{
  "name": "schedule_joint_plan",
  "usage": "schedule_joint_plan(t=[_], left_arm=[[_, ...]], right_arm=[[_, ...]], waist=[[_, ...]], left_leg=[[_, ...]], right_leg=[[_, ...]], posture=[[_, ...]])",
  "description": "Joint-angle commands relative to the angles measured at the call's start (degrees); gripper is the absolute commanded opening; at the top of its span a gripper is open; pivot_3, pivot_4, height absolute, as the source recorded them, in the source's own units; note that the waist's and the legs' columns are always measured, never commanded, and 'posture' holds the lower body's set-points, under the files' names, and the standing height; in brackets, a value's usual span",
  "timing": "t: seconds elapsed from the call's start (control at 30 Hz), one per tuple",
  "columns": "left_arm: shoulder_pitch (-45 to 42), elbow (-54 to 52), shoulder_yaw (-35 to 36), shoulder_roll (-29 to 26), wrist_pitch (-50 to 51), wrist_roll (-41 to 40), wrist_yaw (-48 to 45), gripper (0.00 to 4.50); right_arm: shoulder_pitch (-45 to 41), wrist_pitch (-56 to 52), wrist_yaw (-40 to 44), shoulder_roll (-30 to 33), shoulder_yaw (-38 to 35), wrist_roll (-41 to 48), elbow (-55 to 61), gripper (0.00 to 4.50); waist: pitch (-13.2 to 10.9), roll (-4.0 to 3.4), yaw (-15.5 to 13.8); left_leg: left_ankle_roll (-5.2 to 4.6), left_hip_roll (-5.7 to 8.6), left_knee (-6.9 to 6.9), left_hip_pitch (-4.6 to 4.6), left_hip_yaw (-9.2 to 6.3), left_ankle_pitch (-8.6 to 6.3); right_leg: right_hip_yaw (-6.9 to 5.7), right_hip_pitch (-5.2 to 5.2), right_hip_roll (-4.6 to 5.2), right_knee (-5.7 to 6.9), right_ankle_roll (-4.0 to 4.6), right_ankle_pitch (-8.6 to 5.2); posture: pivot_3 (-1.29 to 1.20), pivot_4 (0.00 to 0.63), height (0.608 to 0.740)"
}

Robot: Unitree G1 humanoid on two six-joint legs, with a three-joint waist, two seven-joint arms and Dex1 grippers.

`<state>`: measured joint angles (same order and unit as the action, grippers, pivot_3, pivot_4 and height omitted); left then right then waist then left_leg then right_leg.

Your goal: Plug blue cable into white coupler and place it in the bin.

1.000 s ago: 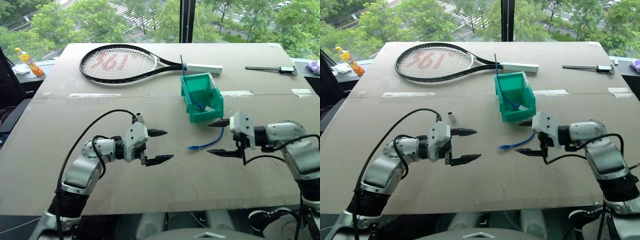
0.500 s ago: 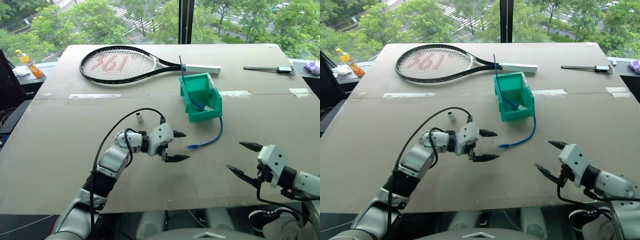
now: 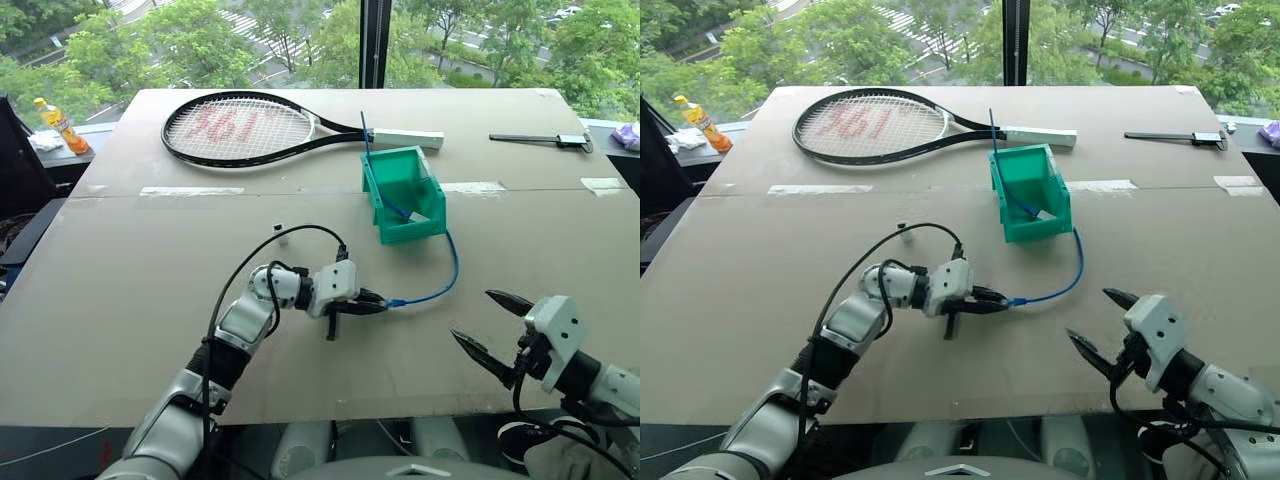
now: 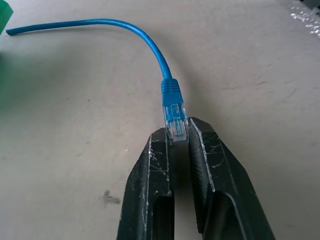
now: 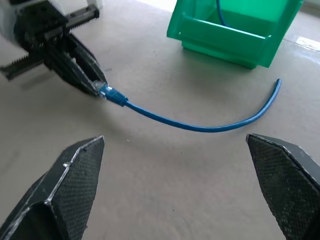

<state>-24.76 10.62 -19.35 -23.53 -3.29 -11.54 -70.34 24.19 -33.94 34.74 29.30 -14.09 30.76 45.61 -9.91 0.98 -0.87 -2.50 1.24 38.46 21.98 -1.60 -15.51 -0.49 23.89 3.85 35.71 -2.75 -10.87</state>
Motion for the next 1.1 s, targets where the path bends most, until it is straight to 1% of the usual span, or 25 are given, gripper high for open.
schedule_joint_plan(t=[0.03,0.1,0.17,0.2,0.27,0.33,0.53,0.8,0.83,0.87,0.9,0.93,1.0,1.1], left_arm=[[-1.7,-5.7,3.8,2.1,-3.9,-4.4,0.4,0.01],[-3.0,-6.1,4.9,3.9,-7.2,-3.9,2.5,0.01],[-3.9,-5.9,5.7,5.2,-10.6,-3.0,4.1,0.01],[-4.3,-5.3,6.2,5.7,-13.3,-2.0,5.4,0.00],[-4.6,-4.5,6.9,6.3,-16.5,-0.7,7.1,0.00],[-4.5,-4.4,7.1,6.3,-17.2,-0.7,7.8,0.00],[-4.2,-4.1,6.4,5.5,-19.1,-0.1,8.6,0.00],[-3.9,-4.1,6.0,5.4,-20.4,0.4,9.0,0.00],[-3.9,-4.1,5.9,5.4,-20.5,0.4,9.0,0.00],[-3.9,-4.2,5.9,5.4,-20.4,0.4,9.1,0.00],[-3.9,-4.2,5.9,5.4,-20.4,0.4,9.0,0.00],[-3.9,-4.2,5.9,5.3,-20.4,0.4,9.0,0.00],[-3.9,-4.2,5.8,5.3,-20.3,0.4,8.9,0.00],[-3.8,-4.2,5.7,5.2,-20.3,0.2,8.9,0.00]], right_arm=[[-2.9,-9.6,-6.9,-1.7,-2.3,12.2,3.4,4.50],[-6.7,-13.7,-13.2,-4.1,-2.2,18.9,3.0,4.50],[-10.6,-15.2,-18.8,-6.9,-1.4,25.0,2.7,4.50],[-13.7,-14.3,-22.9,-9.8,-0.6,30.2,2.1,4.25],[-17.9,-13.2,-28.6,-13.2,0.5,37.6,1.5,3.74],[-20.0,-13.2,-31.8,-13.9,1.2,41.2,0.8,2.80],[-22.7,-11.9,-35.1,-12.9,3.6,44.1,-1.8,2.80],[-25.6,-9.7,-37.1,-12.8,5.9,44.3,-4.3,2.80],[-25.8,-9.4,-37.2,-12.7,6.1,44.3,-4.4,2.27],[-25.9,-9.1,-37.2,-12.6,6.2,44.4,-4.5,1.97],[-26.0,-8.9,-37.1,-12.4,6.4,44.5,-4.6,1.49],[-26.0,-8.8,-37.1,-12.2,6.6,44.5,-4.6,1.15],[-26.1,-8.6,-37.1,-12.0,6.9,44.8,-4.6,0.08],[-26.0,-8.2,-37.0,-11.6,7.6,44.9,-4.4,0.03]], waist=[[0.0,0.00,0.0],[0.0,0.00,0.0],[0.0,0.00,0.1],[0.0,0.00,0.1],[0.0,0.00,0.1],[0.0,-0.01,0.1],[0.0,0.00,0.1],[0.0,0.00,0.2],[0.0,0.00,0.2],[0.0,0.00,0.2],[0.0,0.00,0.2],[0.0,0.00,0.2],[0.0,0.00,0.2],[0.0,0.00,0.2]], left_leg=[[0.00,0.00,0.02,0.01,-0.01,0.00],[0.00,0.01,0.01,0.00,-0.01,0.00],[0.00,0.02,0.01,0.00,-0.01,0.00],[0.00,0.03,0.00,-0.01,0.00,0.00],[0.00,0.03,-0.02,-0.01,0.03,0.00],[0.00,0.03,-0.03,0.00,0.02,0.00],[-0.07,0.14,-0.01,0.08,-0.01,-0.03],[-0.08,0.07,-0.01,0.01,-0.01,-0.03],[-0.08,0.07,-0.01,0.01,-0.01,-0.03],[-0.08,0.08,-0.01,0.01,0.00,-0.03],[-0.08,0.08,-0.01,0.02,0.01,-0.03],[-0.08,0.08,-0.01,0.02,0.01,-0.03],[-0.08,0.08,-0.01,0.02,0.00,-0.03],[-0.08,0.08,-0.01,0.02,0.00,-0.03]], right_leg=[[-0.02,0.00,0.18,0.00,0.01,0.01],[-0.03,-0.01,0.19,0.00,0.01,0.01],[-0.04,-0.01,0.13,0.00,0.00,0.00],[-0.03,-0.01,0.08,0.00,0.00,0.01],[0.01,0.00,-0.10,0.00,-0.12,0.08],[0.02,0.00,-0.16,0.00,-0.19,0.13],[0.01,0.00,-0.15,-0.07,-0.20,0.14],[0.03,0.00,-0.24,0.01,-0.20,0.13],[0.03,0.00,-0.24,0.01,-0.20,0.13],[0.04,0.00,-0.23,0.00,-0.20,0.13],[0.04,0.00,-0.23,0.00,-0.20,0.13],[0.04,0.00,-0.23,-0.01,-0.20,0.13],[0.04,0.00,-0.23,-0.01,-0.20,0.13],[0.04,0.00,-0.23,-0.01,-0.21,0.13]], posture=[[0.00,0.150,0.740],[0.00,0.150,0.740],[0.00,0.150,0.740],[0.00,0.150,0.740],[0.00,0.150,0.740],[0.00,0.150,0.740],[0.00,0.150,0.740],[0.00,0.150,0.740],[0.00,0.150,0.740],[0.00,0.150,0.740],[0.00,0.150,0.740],[0.00,0.150,0.740],[0.00,0.150,0.740],[0.00,0.150,0.740]])
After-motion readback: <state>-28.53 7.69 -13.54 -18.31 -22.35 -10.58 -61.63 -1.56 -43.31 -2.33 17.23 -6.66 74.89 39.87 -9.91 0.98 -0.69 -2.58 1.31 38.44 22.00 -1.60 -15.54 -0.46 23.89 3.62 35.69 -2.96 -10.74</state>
